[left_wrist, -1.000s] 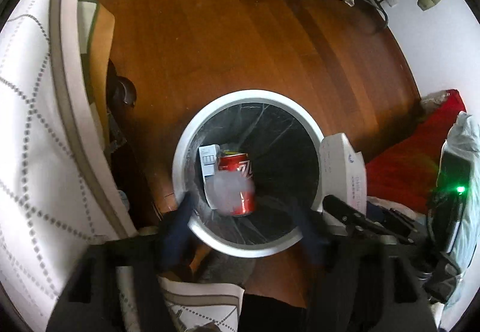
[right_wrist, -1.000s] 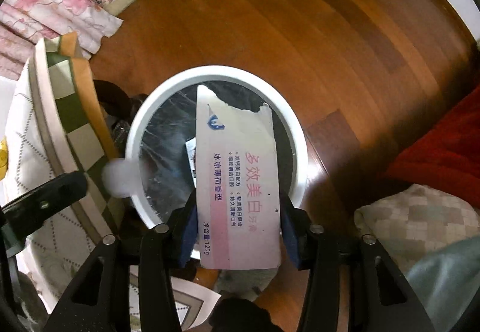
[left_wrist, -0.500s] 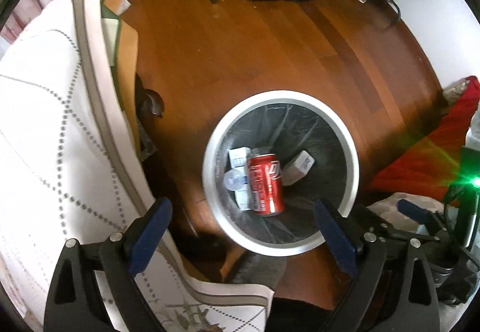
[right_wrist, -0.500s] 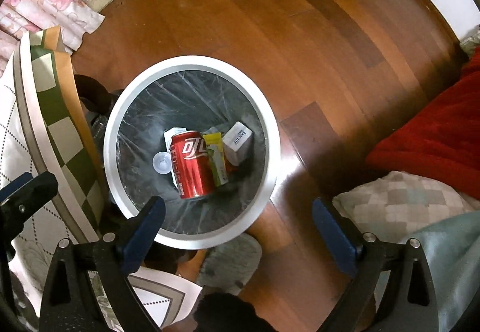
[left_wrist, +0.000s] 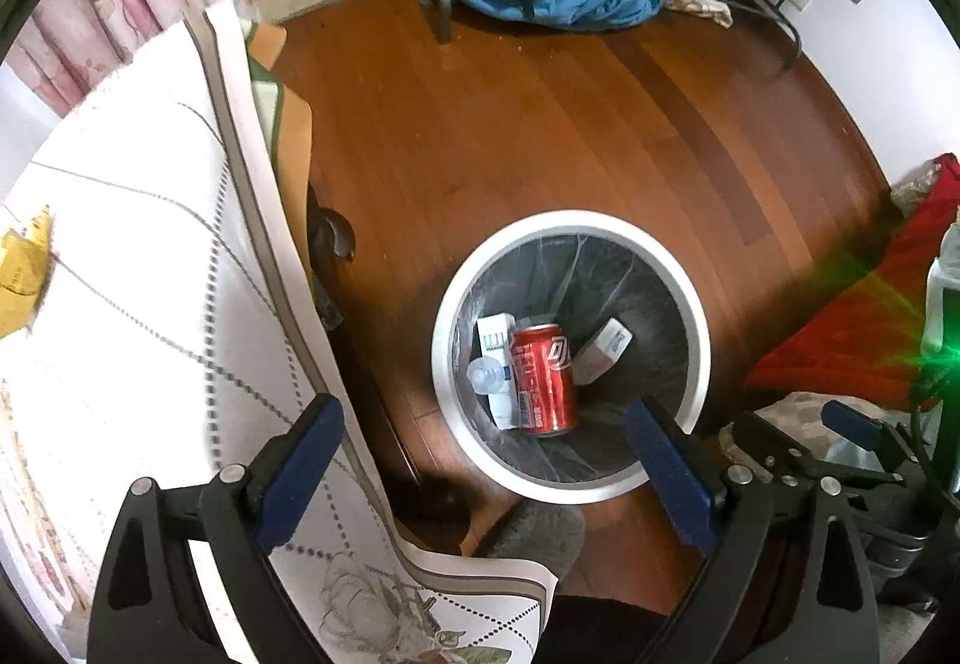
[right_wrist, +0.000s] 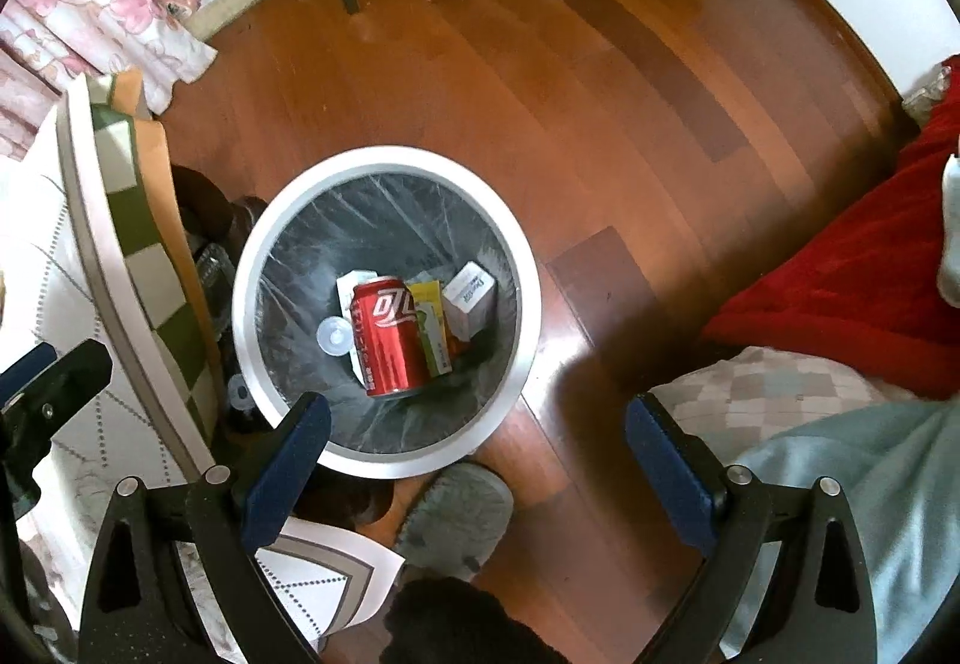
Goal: Collect trash
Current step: 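Raise both open grippers away from the bin toward the table, then grasp the yellow panda snack bag with the right gripper while the left grasps the white paper scrap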
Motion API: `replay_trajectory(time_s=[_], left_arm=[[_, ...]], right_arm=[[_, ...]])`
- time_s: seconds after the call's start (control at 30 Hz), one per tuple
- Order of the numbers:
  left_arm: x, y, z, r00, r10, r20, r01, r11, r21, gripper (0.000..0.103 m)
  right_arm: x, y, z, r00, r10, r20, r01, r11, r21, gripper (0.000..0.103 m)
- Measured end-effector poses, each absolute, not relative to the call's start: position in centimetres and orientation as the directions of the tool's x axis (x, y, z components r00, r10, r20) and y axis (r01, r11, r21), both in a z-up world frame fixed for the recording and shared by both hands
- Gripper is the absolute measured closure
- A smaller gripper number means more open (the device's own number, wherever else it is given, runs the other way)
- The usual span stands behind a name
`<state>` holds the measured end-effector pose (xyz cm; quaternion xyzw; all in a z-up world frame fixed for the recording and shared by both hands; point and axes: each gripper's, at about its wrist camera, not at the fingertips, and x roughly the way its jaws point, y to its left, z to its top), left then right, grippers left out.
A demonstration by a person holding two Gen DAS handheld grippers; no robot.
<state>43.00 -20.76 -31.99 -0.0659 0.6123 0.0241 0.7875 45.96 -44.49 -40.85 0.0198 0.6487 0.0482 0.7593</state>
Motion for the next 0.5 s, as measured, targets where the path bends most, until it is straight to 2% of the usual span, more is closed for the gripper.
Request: replay_trajectory(time_s=[0.33, 0.5], left_arm=[[40.7, -19.5, -23.6, 0.382, -0.029, -0.924, -0.126, 0.989, -0.083, 0.006], [38.8, -14.5, -18.1, 0.471, 0.024, -0.882, -0.200, 0.976, -0.081, 0.006]], right_arm=[[43.6, -44.1, -30.8, 0.292, 0.173, -0.940, -0.041, 0.985, 0.168, 0.003], [42.3, -40.1, -25.2, 0.346, 0.251, -0.904, -0.100, 0.968, 0.230, 0.003]])
